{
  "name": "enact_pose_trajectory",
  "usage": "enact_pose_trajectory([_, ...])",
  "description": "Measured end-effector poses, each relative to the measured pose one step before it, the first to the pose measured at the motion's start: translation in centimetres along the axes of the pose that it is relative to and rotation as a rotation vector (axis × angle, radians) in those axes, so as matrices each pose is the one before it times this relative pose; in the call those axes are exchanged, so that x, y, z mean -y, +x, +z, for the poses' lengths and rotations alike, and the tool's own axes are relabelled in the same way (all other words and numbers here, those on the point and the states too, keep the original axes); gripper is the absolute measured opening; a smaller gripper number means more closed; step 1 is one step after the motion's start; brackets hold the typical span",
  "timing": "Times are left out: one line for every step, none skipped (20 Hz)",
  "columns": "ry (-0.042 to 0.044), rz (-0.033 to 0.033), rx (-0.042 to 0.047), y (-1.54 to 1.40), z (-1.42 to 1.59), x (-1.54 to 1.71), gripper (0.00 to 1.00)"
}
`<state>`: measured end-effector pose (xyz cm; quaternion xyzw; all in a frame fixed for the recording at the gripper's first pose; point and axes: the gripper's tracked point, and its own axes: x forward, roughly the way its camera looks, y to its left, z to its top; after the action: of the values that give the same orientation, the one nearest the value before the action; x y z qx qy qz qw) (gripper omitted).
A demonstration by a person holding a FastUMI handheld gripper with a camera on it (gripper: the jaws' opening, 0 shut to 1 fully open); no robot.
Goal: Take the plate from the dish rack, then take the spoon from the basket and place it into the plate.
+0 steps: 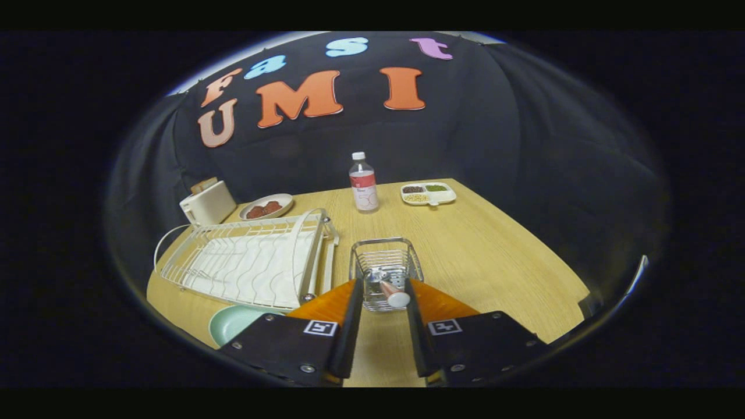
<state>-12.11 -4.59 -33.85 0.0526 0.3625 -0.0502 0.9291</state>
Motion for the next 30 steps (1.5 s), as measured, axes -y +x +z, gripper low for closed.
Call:
enact_pose_trajectory([0.00611,-0.00623,0.00624,0.078,0.156,0.025,0.36])
enact_pose_trajectory([0.00753,-0.00631,0.00627,-0.023,0.235,0.082,0.31])
enact_pose_trajectory([0.00524,0.00455,-0.00594,0.055,-0.084,-0.197,0.25])
enact_pose_trajectory([0.00485,0.01189,-0.00875,-0.144,-0.004,-0.221,0.19])
enact_pose_trajectory([0.01137,0.00347,-0.00542,-0.169,0.337,0.000,0.14])
enact_pose_trajectory([0.01257,0.00350,0.00360,-0.169,0.590,-0.076,0.12])
enact_pose_trajectory([0.00975,0.00008,0.01093,-0.232,0.768,0.150,0.12])
enact_pose_trajectory([0.00613,0.00356,0.00872,-0.289,0.782,-0.026,0.12])
enact_pose_trajectory([0.00087,-0.00010,0.01244,-0.388,0.820,0.114,0.12])
enact_pose_trajectory([-0.00808,0.00581,0.01163,-0.332,0.826,-0.022,0.12])
enact_pose_trajectory([-0.01725,-0.00283,0.00512,-0.426,0.626,0.057,0.12])
enact_pose_trajectory([-0.02318,-0.00697,0.00111,-0.419,0.499,0.257,0.12])
enact_pose_trajectory([-0.01474,-0.00287,0.00373,-0.557,0.571,0.108,0.12])
enact_pose_trajectory([-0.00519,0.00545,0.00024,-0.548,0.510,-0.084,0.12])
enact_pose_trajectory([-0.00512,0.00432,0.00111,-0.546,0.410,-0.036,0.12])
enact_pose_trajectory([-0.00767,0.00572,0.00196,-0.596,0.511,-0.030,0.12])
enact_pose_trajectory([-0.00107,0.00605,0.00316,-0.579,0.338,-0.043,0.12])
enact_pose_trajectory([0.00695,0.01305,0.00038,-0.525,0.412,-0.213,0.12])
enact_pose_trajectory([0.01005,0.00935,-0.00165,-0.437,0.287,-0.217,0.12])
enact_pose_trajectory([0.00494,0.00555,-0.00472,-0.373,0.208,-0.080,0.12])
enact_pose_trajectory([-0.00156,-0.00252,-0.00715,-0.360,-0.075,0.042,0.12])
enact_pose_trajectory([0.00128,0.00243,0.00185,-0.376,0.144,0.065,0.12])
enact_pose_trajectory([0.00258,0.01592,-0.00199,-0.488,0.024,-0.511,0.12])
enact_pose_trajectory([0.00603,0.01721,-0.00335,-0.454,-0.131,-0.463,0.12])
enact_pose_trajectory([0.00235,0.02086,-0.00425,-0.471,-0.290,-0.520,0.12])
enact_pose_trajectory([-0.00471,0.01507,-0.00463,-0.440,-0.351,-0.410,0.12])
enact_pose_trajectory([-0.01486,0.01376,-0.00691,-0.563,-0.402,-0.398,0.12])
enact_pose_trajectory([-0.02548,0.00453,-0.01210,-0.219,-0.581,-0.188,0.12])
enact_pose_trajectory([-0.01904,0.00737,-0.01305,-0.085,-0.525,-0.128,0.12])
enact_pose_trajectory([-0.00830,0.01296,-0.02066,0.003,-0.622,-0.463,0.12])
